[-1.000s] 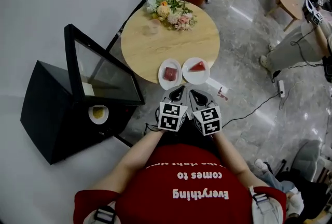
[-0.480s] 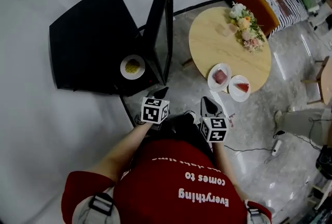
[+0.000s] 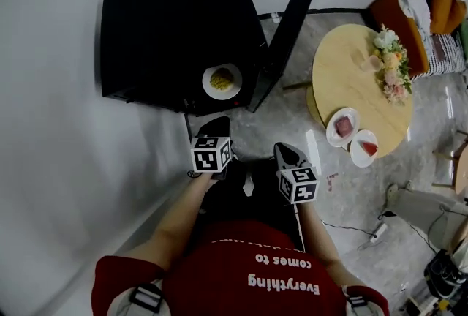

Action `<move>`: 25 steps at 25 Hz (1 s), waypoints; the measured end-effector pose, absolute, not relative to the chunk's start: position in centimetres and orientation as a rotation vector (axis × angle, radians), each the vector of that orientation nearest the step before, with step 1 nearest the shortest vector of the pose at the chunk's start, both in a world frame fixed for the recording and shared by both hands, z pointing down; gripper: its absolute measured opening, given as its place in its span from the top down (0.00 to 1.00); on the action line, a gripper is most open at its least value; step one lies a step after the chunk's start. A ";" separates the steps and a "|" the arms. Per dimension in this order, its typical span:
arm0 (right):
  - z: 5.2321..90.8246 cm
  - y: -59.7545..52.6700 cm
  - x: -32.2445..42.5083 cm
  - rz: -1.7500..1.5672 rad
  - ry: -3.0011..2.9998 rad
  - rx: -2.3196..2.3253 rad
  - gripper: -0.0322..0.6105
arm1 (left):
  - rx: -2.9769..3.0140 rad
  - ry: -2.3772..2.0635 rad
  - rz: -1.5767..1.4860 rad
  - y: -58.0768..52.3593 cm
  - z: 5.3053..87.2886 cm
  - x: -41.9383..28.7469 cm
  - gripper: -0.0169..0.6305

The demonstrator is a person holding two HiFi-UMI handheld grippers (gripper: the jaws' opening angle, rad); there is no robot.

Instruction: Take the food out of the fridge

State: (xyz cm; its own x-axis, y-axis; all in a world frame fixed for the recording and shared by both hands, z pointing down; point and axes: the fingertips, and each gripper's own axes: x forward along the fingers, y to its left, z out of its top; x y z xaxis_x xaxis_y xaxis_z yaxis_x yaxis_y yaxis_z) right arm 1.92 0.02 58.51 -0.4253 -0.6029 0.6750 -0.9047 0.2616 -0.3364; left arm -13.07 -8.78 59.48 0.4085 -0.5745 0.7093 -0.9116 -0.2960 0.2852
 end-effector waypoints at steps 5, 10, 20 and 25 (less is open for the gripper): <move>61.3 -5.1 -3.9 1.043 -2.220 1.236 0.93 | 1.959 -1.328 0.564 -11.4 60.9 -16.3 0.96; 66.0 -9.7 -10.0 1.408 -2.229 1.154 0.77 | 1.946 -1.382 0.559 -13.1 63.0 -19.8 0.96; 72.4 -16.6 -13.7 1.843 -2.143 1.352 0.72 | 1.968 -1.374 0.565 -13.9 65.3 -21.2 0.96; 72.9 -19.0 -13.9 2.174 -2.156 1.415 0.72 | 1.972 -1.341 0.598 -13.3 66.1 -20.9 0.96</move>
State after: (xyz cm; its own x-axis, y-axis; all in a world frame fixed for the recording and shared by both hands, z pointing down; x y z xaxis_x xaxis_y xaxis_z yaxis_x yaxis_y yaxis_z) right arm -13.91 -18.96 72.90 -0.6258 -0.6771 0.3871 -0.3816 -0.1670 -0.9091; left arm -20.91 -13.32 66.14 0.3667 -0.6230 0.6909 -0.9303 -0.2473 0.2708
